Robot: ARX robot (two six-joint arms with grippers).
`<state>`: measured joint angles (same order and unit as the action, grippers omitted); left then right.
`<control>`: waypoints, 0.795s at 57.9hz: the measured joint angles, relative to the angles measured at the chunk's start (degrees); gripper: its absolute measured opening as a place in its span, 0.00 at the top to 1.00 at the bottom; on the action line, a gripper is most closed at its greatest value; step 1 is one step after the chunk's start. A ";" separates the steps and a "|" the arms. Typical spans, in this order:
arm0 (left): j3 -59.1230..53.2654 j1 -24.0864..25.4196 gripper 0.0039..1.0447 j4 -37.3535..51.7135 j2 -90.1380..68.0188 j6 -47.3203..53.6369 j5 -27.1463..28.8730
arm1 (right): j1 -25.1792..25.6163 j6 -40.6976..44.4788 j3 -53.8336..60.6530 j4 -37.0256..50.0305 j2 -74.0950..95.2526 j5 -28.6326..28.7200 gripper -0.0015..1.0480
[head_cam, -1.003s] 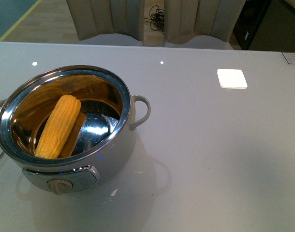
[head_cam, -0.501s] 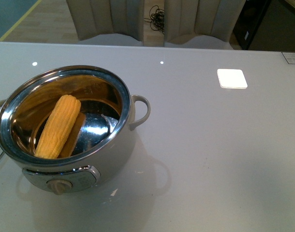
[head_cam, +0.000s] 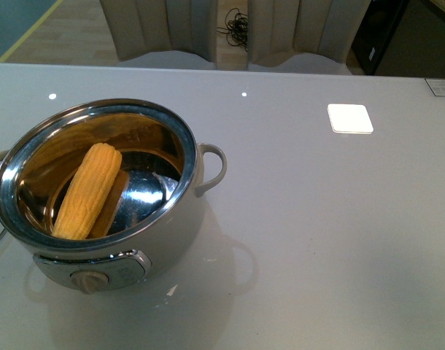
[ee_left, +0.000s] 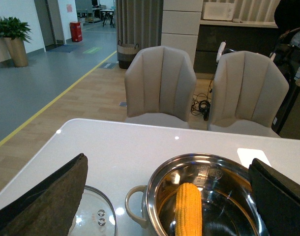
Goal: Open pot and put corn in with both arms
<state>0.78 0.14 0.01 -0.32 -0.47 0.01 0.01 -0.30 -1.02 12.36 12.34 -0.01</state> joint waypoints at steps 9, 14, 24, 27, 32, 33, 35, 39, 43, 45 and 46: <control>0.00 0.00 0.07 0.00 0.00 0.00 0.00 | 0.00 0.00 0.00 -4.17 -3.91 -0.02 0.98; 0.00 0.00 0.07 0.00 0.00 0.00 0.00 | 0.00 0.02 0.00 -11.43 -9.84 -0.02 0.98; 0.00 0.00 0.07 0.00 0.00 0.00 0.00 | 0.00 0.00 0.00 -12.22 -11.91 -0.02 0.98; 0.00 0.00 0.07 0.00 0.00 0.00 0.00 | 0.00 0.02 0.00 -12.24 -11.91 -0.02 0.98; 0.00 0.00 0.07 0.00 0.00 0.00 0.00 | 0.00 0.02 0.00 -12.22 -11.96 -0.02 0.98; 0.00 0.00 0.07 0.00 0.00 0.00 0.00 | 0.00 0.00 0.00 -12.24 -11.96 -0.02 0.98; 0.00 0.00 0.07 0.00 0.00 0.00 0.00 | 0.00 0.11 0.00 -12.24 -11.96 -0.02 0.96; 0.00 0.00 0.07 0.00 0.00 0.00 0.00 | 0.00 0.09 0.00 -12.24 -11.96 -0.02 0.84; 0.00 0.00 0.07 0.00 0.00 0.00 0.00 | 0.00 0.09 0.00 -12.24 -11.96 -0.02 0.72; 0.00 0.00 0.07 0.00 0.00 0.00 0.00 | 0.00 0.09 0.00 -12.24 -11.96 -0.02 0.67; 0.00 0.00 0.07 0.00 0.00 0.00 0.00 | 0.00 0.09 0.00 -12.24 -11.96 -0.02 0.64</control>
<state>0.78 0.14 0.01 -0.32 -0.47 0.01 0.01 -0.21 -1.02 0.12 0.38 -0.03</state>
